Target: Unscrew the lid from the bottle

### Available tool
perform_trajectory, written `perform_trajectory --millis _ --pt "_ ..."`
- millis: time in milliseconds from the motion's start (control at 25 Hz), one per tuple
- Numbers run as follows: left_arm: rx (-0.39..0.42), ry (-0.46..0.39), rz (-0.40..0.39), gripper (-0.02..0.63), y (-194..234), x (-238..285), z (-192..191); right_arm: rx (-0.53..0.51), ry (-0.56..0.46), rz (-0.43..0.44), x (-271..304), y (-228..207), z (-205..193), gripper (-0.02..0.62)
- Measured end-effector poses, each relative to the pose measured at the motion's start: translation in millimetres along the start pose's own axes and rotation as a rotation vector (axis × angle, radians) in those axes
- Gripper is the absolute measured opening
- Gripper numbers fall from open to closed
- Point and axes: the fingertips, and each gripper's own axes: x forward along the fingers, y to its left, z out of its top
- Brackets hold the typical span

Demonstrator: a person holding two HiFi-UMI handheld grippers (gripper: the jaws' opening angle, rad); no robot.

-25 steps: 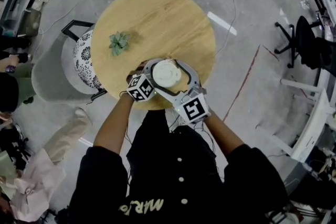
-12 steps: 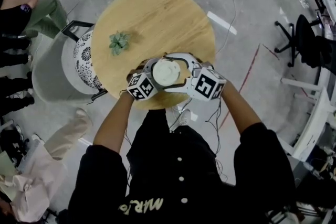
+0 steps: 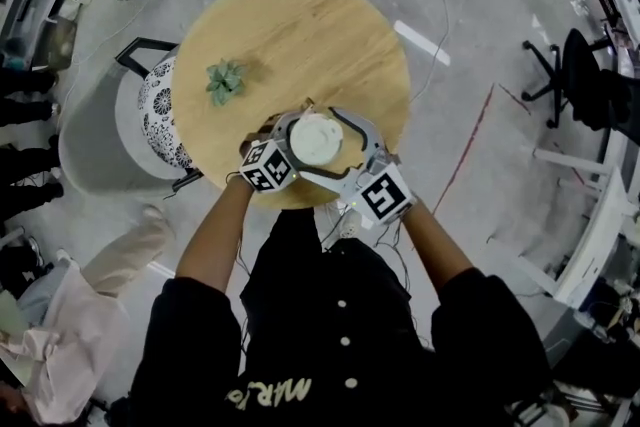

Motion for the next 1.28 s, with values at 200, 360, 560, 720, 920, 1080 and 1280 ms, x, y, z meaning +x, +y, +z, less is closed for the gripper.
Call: perform_trajectory --millis 200,360,560,720,920,1080,1280 --pt "0.0 -0.003 -0.004 0.36 -1 0 4 0.041 -0.037 -0.159 6 -4 -1 0.497" --pt "0.007 0.0 0.002 0.36 0 1 1 -0.012 -0.035 -0.151 13 -5 -5 0.487" --pt "0.009 -0.001 0.0 0.36 1 2 0 -0.026 -0.104 0.078 13 3 1 0.471" --pt "0.008 0.001 -0.004 0.36 -1 1 -1 -0.16 -0.019 0.304 14 12 -3 0.471" --pt "0.005 0.004 -0.009 0.36 -1 1 -1 -0.15 -0.017 0.303 13 12 -3 0.471" --pt "0.019 0.004 -0.008 0.36 0 3 -4 -0.092 -0.075 0.298 11 9 8 0.47" --pt "0.0 0.008 -0.021 0.36 -1 0 2 -0.076 -0.103 0.309 5 6 21 0.469"
